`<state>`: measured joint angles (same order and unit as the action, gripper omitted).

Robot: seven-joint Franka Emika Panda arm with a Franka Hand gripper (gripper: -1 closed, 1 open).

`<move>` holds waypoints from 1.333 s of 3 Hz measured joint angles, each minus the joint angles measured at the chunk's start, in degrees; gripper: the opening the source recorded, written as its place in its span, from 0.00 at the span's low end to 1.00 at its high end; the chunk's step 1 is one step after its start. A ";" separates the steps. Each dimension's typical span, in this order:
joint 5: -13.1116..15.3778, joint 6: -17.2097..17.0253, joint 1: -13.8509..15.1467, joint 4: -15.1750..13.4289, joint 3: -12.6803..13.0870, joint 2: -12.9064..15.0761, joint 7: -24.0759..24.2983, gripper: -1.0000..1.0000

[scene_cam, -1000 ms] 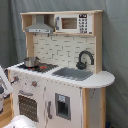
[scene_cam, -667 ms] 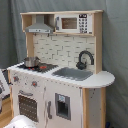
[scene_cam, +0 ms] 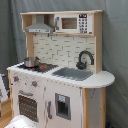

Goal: Play with the kitchen

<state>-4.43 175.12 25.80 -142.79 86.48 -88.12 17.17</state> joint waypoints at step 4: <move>0.12 -2.92 2.00 -1.16 9.70 -0.38 21.53 1.00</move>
<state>-4.30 172.20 27.80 -143.96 96.18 -88.51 38.70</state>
